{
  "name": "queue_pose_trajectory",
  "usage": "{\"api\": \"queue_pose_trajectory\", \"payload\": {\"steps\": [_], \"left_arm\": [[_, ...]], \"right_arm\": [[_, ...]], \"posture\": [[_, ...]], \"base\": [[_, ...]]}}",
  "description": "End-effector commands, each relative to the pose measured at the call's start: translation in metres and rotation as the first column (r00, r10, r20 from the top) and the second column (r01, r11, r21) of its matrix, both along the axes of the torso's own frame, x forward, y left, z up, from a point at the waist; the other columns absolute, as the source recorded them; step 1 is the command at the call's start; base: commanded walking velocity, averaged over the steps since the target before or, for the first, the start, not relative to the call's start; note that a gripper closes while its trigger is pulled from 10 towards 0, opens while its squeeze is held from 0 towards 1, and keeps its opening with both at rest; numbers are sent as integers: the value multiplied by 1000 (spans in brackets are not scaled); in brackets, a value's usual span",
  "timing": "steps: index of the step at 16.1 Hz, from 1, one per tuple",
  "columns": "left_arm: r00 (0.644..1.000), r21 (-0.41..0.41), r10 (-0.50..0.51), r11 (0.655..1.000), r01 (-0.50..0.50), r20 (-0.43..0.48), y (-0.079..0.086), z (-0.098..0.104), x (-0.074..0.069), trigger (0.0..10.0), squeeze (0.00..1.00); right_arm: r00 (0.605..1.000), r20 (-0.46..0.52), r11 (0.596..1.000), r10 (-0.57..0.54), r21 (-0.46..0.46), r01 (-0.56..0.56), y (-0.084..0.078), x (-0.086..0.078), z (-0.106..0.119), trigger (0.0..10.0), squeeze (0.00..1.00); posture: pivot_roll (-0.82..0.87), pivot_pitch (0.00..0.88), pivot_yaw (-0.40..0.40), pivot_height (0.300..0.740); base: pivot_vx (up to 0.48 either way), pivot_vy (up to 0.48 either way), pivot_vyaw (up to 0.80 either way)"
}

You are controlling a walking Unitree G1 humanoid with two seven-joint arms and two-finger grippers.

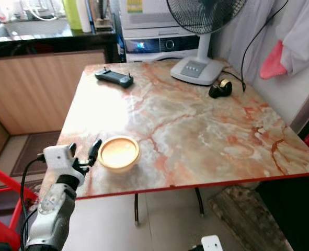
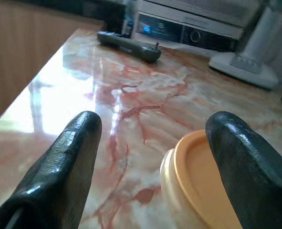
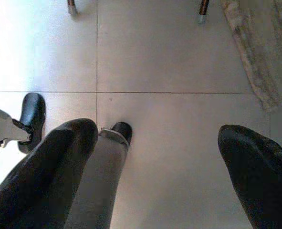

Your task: Restocking fridge

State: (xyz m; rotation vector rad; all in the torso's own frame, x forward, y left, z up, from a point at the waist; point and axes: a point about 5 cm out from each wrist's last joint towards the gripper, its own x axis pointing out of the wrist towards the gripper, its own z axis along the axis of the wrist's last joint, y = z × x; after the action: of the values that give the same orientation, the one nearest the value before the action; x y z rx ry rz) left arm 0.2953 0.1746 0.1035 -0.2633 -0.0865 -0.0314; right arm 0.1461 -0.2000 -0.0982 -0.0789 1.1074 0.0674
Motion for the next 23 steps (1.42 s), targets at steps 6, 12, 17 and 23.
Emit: {"api": "queue_pose_trajectory", "payload": {"steps": [6,12,17,23], "left_arm": [[998,-8,-63,998,63,19,2,11,10,10000,1000],[992,-138,-124,982,126,26,-1,14,20,10000,1000],[996,-278,-86,956,88,20,7,7,21,10000,1000],[998,-356,-45,934,30,-34,16,-6,24,10000,0]], "right_arm": [[1000,-1,1000,6,-5,-6,-2,0,0,10000,0],[1000,-4,1000,25,-17,-25,-4,1,1,10000,0],[999,-4,999,43,-27,-43,-5,1,1,10000,0],[998,-4,998,55,-32,-55,-6,2,2,10000,0]], "posture": [[0,0,1,740],[-8,0,-9,740],[-9,0,-14,740],[-8,0,-19,740]], "base": [[0,0,0],[0,0,0],[0,0,0],[0,0,0]]}}
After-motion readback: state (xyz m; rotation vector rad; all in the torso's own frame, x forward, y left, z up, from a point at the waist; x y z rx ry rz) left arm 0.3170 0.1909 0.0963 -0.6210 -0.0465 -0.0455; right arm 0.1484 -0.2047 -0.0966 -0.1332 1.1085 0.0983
